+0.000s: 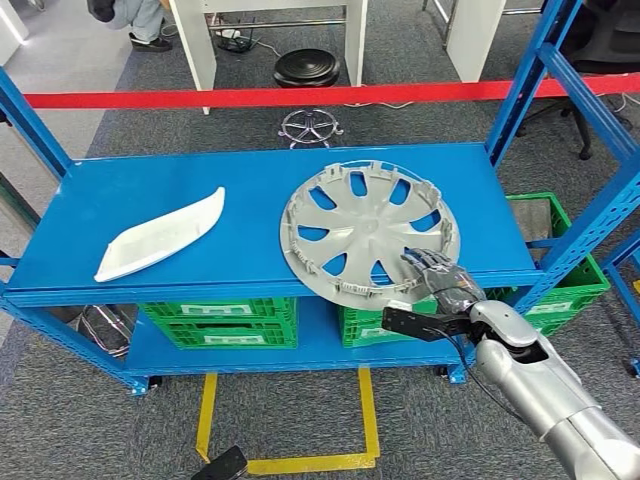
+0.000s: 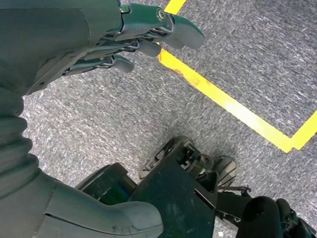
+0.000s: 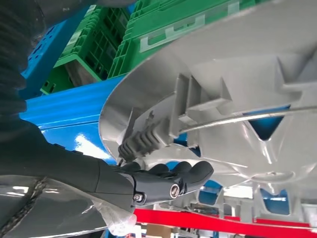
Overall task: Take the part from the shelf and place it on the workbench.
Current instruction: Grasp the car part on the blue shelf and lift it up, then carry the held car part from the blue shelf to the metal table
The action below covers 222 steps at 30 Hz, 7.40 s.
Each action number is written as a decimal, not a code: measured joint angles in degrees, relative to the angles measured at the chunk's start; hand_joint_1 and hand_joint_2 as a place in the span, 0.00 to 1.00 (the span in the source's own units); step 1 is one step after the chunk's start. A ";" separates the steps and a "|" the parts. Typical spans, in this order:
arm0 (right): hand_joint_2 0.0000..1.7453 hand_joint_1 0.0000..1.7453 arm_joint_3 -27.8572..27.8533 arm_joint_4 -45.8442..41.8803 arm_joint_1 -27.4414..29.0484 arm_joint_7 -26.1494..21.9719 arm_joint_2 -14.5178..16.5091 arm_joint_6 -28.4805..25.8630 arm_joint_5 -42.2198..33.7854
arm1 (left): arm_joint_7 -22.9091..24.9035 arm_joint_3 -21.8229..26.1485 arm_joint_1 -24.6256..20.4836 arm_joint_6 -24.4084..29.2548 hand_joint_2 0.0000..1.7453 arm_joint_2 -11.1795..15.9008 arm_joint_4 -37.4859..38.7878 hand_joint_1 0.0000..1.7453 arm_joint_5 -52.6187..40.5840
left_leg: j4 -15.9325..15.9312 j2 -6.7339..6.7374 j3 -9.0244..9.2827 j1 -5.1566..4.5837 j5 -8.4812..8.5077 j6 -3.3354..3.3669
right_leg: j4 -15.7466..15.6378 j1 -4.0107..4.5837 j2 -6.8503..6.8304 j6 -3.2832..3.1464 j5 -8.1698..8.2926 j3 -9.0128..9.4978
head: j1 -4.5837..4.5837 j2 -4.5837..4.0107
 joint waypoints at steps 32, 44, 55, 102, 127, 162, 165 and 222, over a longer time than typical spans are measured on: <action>1.00 1.00 1.46 0.45 0.50 7.22 0.19 -8.99 16.83 | 0.37 -5.28 0.65 0.63 1.00 0.86 -0.50 0.00 9.34 | 0.05 -0.02 0.09 -0.01 0.01 0.01 | -0.01 0.00 -0.02 0.02 0.01 0.06 | 0.01 0.01; 1.00 1.00 0.46 -18.89 5.63 8.03 -3.38 -15.07 29.17 | -0.26 -3.81 1.29 0.20 1.00 1.10 -0.68 0.00 19.22 | 0.05 -0.01 -0.07 -0.01 0.00 0.01 | -0.01 0.00 0.00 0.02 0.01 -0.13 | 0.00 0.01; 1.00 1.00 -1.02 -39.33 15.15 7.69 -6.46 -26.13 32.52 | -4.55 -1.84 1.28 1.90 1.00 0.31 -1.64 0.00 23.55 | 0.14 -0.12 -0.25 -0.05 -0.02 0.05 | -0.08 -0.03 -0.15 0.07 0.03 -0.23 | 0.00 0.01; 1.00 1.00 -27.68 -66.63 54.06 -16.53 -4.77 -23.90 -14.99 | -6.99 -13.08 7.91 9.94 1.00 -3.31 -26.76 0.00 46.74 | -0.40 0.84 -6.44 0.62 5.71 1.31 | 14.11 -0.79 -0.29 2.63 -4.00 -5.95 | 0.02 0.02; 1.00 1.00 -16.57 -63.78 47.03 -10.62 0.03 -26.99 -10.92 | -4.96 -15.21 13.54 7.19 1.00 -0.50 -36.68 0.00 47.66 | -0.15 2.80 -3.50 1.45 3.12 0.36 | 2.15 -0.96 -3.96 2.83 -1.88 -2.75 | -0.55 0.02; 1.00 1.00 -15.58 -58.88 40.76 -14.26 3.23 -20.26 -14.82 | -7.72 -5.46 20.21 6.21 1.00 -4.54 -46.43 0.00 43.45 | -0.34 0.32 -7.83 1.00 7.11 0.93 | 13.88 -0.03 -0.33 1.27 -8.86 -4.86 | -0.96 0.02; 1.00 1.00 -15.68 -58.27 40.10 -14.67 3.56 -19.67 -15.26 | -7.78 -3.69 20.87 5.14 1.00 -5.73 -48.15 0.00 41.61 | 0.02 -1.83 -10.19 0.74 8.91 0.69 | 5.66 0.11 1.42 0.56 -4.56 1.61 | -0.97 0.02; 1.00 1.00 -26.12 -55.44 35.98 -25.45 8.58 -2.61 -34.41 | -10.18 -8.84 22.35 5.96 1.00 -7.75 -56.04 0.00 38.70 | 0.97 0.90 -7.36 -0.15 5.69 2.44 | 13.81 -0.25 -0.57 1.55 -8.24 -5.97 | -1.21 0.01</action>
